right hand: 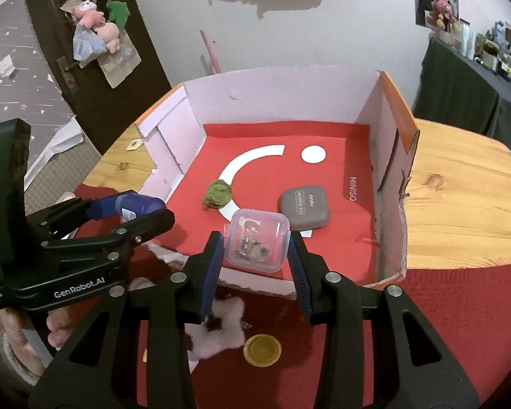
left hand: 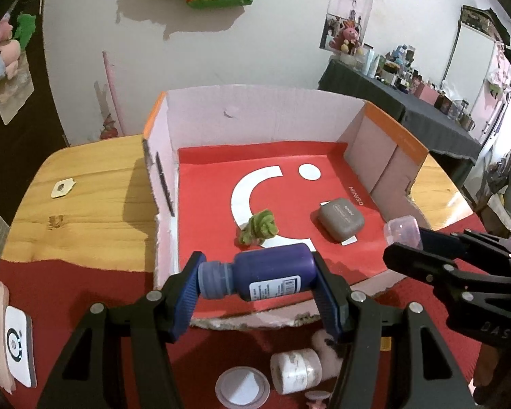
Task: Organize objects
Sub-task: 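Carry the navy bottle and clear plastic box into the cardboard box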
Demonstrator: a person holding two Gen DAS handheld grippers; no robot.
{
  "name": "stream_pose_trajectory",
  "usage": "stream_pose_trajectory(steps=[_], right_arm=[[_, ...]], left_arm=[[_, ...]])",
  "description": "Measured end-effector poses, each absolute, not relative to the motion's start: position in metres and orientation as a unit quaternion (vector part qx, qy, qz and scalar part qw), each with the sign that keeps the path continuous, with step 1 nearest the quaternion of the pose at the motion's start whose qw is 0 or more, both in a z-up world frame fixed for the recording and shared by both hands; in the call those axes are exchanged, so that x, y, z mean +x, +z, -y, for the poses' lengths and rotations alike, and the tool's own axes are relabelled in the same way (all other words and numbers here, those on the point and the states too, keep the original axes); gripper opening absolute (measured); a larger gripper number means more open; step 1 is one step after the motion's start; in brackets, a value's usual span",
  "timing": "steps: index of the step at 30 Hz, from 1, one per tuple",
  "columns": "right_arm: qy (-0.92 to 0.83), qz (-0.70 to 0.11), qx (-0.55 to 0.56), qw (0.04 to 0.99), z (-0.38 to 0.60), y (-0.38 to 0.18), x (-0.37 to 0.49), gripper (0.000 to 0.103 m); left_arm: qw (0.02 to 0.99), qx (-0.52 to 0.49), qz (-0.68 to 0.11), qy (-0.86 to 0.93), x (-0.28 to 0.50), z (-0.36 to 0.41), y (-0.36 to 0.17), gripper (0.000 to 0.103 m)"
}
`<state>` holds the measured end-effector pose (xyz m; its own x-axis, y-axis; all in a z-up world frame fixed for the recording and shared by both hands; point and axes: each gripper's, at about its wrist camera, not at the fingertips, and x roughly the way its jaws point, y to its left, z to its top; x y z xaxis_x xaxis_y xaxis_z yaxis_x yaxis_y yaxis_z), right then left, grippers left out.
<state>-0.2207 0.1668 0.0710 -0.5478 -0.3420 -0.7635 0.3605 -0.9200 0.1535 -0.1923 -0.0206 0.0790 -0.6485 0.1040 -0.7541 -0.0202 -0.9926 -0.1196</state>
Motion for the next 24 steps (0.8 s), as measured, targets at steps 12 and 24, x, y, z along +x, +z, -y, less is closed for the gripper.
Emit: stream_pose_trajectory(steps=[12, 24], right_arm=[[-0.860, -0.020, 0.469, 0.201, -0.169, 0.050, -0.244, 0.037], [-0.844, -0.025, 0.493, 0.212, -0.163, 0.035, -0.257, 0.037]], left_arm=[[0.050, -0.455, 0.045, 0.888, -0.217, 0.015, 0.056, 0.063], [0.046, -0.474, 0.049, 0.878, -0.231, 0.022, 0.041, 0.063]])
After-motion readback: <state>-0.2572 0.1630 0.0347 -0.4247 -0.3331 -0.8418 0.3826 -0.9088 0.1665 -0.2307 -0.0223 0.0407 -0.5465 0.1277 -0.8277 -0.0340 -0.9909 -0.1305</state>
